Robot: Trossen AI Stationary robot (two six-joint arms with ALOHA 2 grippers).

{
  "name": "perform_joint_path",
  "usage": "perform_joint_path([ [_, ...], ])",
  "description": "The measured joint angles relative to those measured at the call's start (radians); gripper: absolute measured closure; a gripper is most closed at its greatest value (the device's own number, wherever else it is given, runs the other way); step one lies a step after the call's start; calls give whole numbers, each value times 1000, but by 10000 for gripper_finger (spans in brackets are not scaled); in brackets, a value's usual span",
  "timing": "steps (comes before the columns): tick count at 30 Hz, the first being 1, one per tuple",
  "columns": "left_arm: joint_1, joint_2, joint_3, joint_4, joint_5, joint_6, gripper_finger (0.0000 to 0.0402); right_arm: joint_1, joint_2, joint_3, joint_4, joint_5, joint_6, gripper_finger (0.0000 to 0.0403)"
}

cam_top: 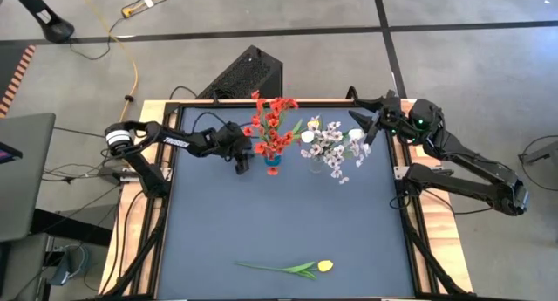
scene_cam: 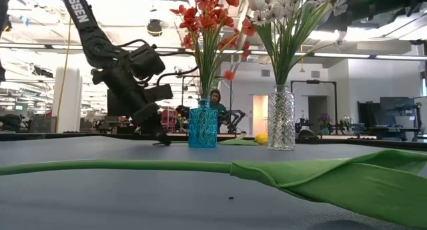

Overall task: Sort flowers into vase by color
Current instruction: Put the top yellow tulip into the blue vase

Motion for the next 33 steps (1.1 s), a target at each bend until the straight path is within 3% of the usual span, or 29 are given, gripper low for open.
perform_joint_path([
  [4,1,-1,0,-31,15,15,374,0,0,0,0,-38,2,149],
  [6,1,-1,-2,-23,24,22,391,0,-1,0,0,-40,2,149],
  [14,37,-141,-11,-99,-29,69,401,0,-1,0,-1,-40,19,149],
  [25,143,-551,-9,-387,-164,128,401,-2,-1,0,0,-39,1,149],
  [33,154,-825,-8,-403,-174,62,401,0,-1,0,34,-39,-61,149],
])
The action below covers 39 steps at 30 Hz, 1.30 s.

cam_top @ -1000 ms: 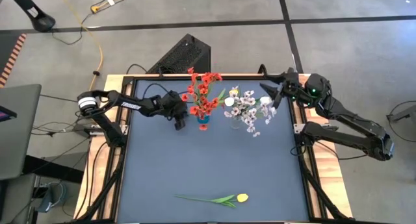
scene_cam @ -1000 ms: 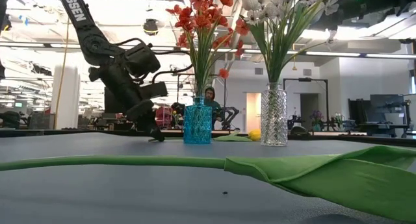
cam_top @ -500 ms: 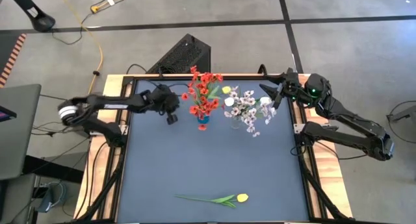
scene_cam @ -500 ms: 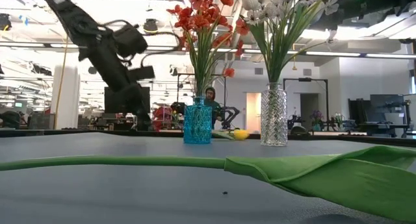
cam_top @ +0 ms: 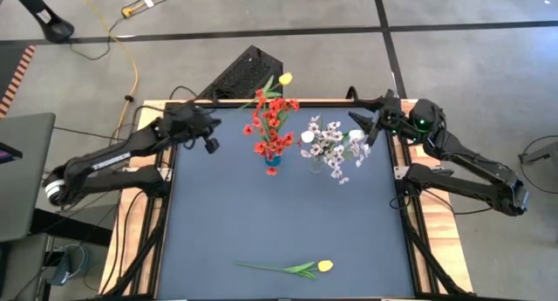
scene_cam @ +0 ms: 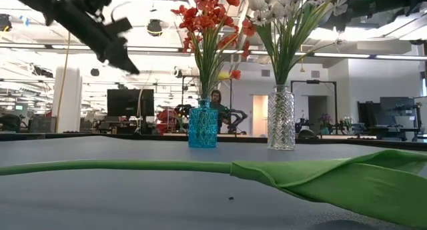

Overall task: Sort flowers into vase by color
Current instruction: Put the top yellow tulip into the blue vase

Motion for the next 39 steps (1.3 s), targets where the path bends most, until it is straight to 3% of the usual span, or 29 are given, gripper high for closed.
perform_joint_path([
  [7,0,-219,1,37,-97,-73,401,1,-7,0,187,0,-55,149],
  [12,0,-321,1,117,-95,-128,401,4,-29,2,359,-19,-61,149],
  [15,0,-351,1,196,-14,-146,401,19,-33,2,467,-58,-59,149],
  [18,-1,-354,1,313,155,-158,401,45,-27,32,507,-128,-29,149],
  [22,-19,-310,2,518,314,-221,401,100,31,98,516,-178,7,149],
  [27,-81,-193,2,787,436,-300,401,183,172,186,494,-183,7,149],
  [36,-249,59,2,1082,462,-329,401,279,475,454,370,-186,-9,149],
  [39,-288,128,13,1141,462,-327,401,298,567,545,341,-233,-9,149],
])
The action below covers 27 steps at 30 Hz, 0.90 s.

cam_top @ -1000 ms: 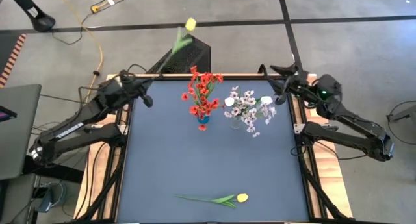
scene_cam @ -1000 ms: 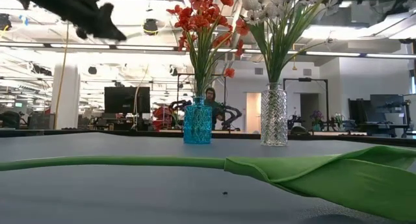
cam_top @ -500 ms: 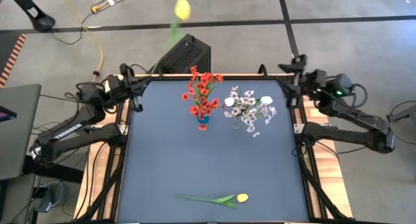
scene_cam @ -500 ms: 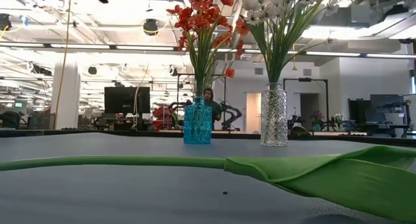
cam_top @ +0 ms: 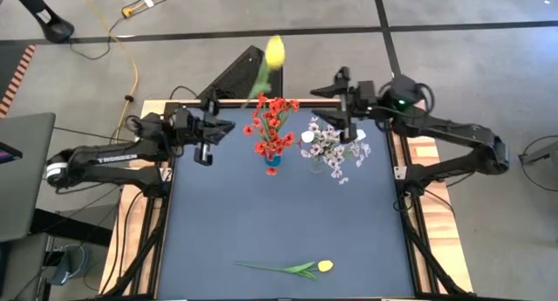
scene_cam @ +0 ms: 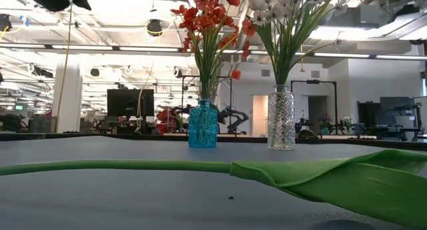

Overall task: Sort flowers into vase by color
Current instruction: Put the top yellow tulip into the blue vase

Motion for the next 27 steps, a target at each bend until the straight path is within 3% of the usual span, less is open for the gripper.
perform_joint_path([
  [10,-67,168,135,-14,-4,52,401,53,224,215,-88,-66,-12,149],
  [17,-66,214,158,-15,-16,59,401,103,304,247,-71,-58,-103,149],
  [27,-66,214,158,-29,-41,61,401,120,380,252,55,-51,-105,149],
])
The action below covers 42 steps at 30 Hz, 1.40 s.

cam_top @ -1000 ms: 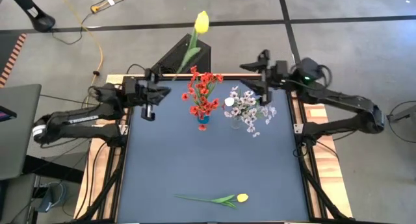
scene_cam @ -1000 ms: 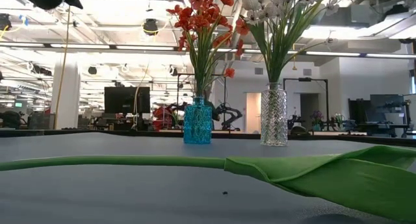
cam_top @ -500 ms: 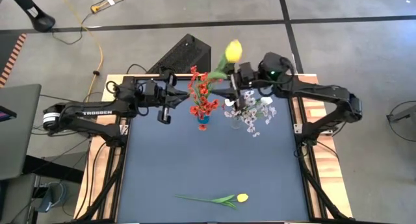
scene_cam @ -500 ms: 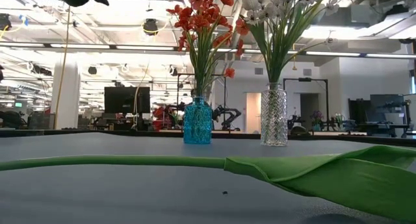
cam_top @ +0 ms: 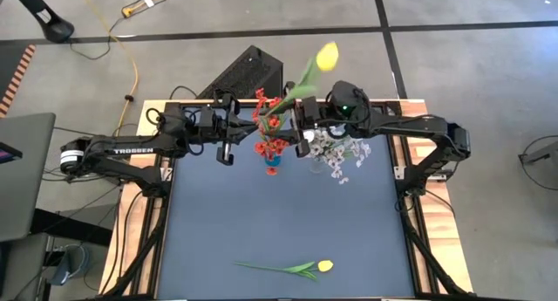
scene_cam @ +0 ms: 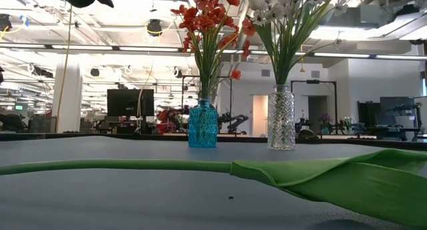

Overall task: Sort flowers into vase by color
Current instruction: Put the top yellow tulip into the blue vase

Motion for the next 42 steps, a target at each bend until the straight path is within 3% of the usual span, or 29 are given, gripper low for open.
perform_joint_path([
  [4,0,0,0,-9,-31,7,401,0,15,1,44,3,0,156],
  [8,1,0,0,-7,-45,9,401,8,30,0,57,44,0,196],
  [17,0,0,0,-4,-46,7,401,6,58,0,105,72,-5,374],
  [24,2,-6,0,-56,-40,18,363,-3,55,0,49,105,35,377],
  [33,34,-81,0,-192,-69,28,239,-43,28,171,-462,106,53,377],
  [37,36,-86,2,-206,-44,17,200,-40,32,200,-577,105,54,377],
  [42,23,-84,31,-218,-49,15,185,-42,30,203,-625,106,54,377],
])
